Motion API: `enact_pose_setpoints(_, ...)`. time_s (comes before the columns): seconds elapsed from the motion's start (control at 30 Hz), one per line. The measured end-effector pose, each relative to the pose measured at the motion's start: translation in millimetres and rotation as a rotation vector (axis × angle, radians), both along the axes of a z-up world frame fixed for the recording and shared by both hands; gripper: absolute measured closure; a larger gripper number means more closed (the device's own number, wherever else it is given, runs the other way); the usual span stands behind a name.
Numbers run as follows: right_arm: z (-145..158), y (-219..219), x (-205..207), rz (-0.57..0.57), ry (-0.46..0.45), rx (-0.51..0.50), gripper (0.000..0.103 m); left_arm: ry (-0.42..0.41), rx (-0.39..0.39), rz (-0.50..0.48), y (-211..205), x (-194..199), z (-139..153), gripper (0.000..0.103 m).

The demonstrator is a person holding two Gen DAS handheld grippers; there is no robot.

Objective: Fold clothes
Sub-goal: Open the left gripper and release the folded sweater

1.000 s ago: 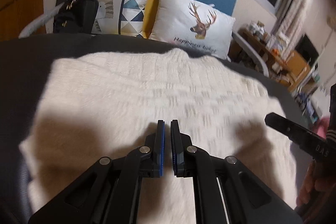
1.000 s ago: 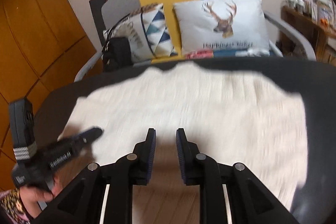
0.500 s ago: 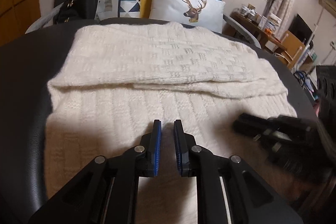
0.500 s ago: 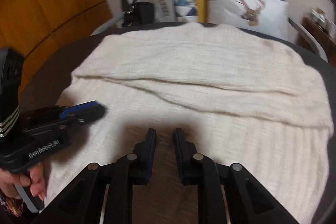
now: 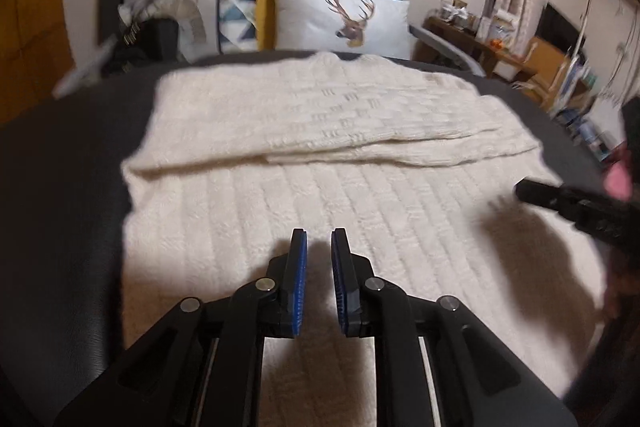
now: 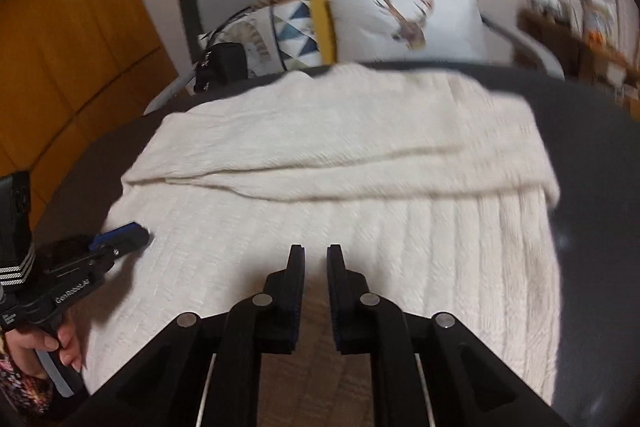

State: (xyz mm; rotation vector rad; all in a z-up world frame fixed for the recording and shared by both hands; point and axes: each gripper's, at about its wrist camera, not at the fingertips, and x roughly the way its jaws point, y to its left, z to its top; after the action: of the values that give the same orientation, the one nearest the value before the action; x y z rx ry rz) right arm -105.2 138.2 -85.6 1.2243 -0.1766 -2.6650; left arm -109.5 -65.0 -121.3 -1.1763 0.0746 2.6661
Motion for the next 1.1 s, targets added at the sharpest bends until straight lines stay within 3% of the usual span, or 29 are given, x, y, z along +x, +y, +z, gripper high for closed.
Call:
enact_pose_setpoints(0.07,-6,6,-3,-0.015,-0.024,0.064,0.092,0.003,-0.020,0.005,-1,0,-6,0.088)
enact_pose_setpoints(0.13,-19,28,1,-0.073,-0.070,0.095,0.092,-0.005,0.033,0.006,-11,-1,-8,0.086)
enact_pose_setpoints(0.27,-20,73,25,-0.189,-0.059,-0.004,0.093,-0.012,0.094,0.002,-21,-1,-13,0.086)
enact_pose_setpoints(0.37,-19,107,43,-0.274,-0.043,-0.089,0.095,-0.002,0.060,-0.002,-15,0,-14,0.084)
enact_pose_setpoints(0.4,-18,118,50,-0.302,-0.037,-0.117,0.092,0.002,0.044,-0.004,-13,0,-14,0.084)
enact_pose_setpoints(0.53,-8,102,56,-0.239,0.005,-0.164,0.088,0.012,-0.001,-0.007,-11,-4,-15,0.084)
enact_pose_setpoints(0.7,-13,104,15,-0.234,-0.024,-0.120,0.091,-0.016,0.024,-0.014,-14,-21,-16,0.083)
enact_pose_setpoints(0.87,-19,108,-29,-0.236,-0.060,-0.068,0.091,-0.051,0.015,-0.017,-5,-62,-15,0.083)
enact_pose_setpoints(1.0,-21,112,-63,-0.235,-0.081,-0.024,0.091,-0.049,-0.038,-0.018,11,-100,-14,0.083)
enact_pose_setpoints(1.1,-23,110,-84,-0.214,-0.095,0.057,0.091,-0.040,-0.120,-0.003,27,-106,-13,0.083)
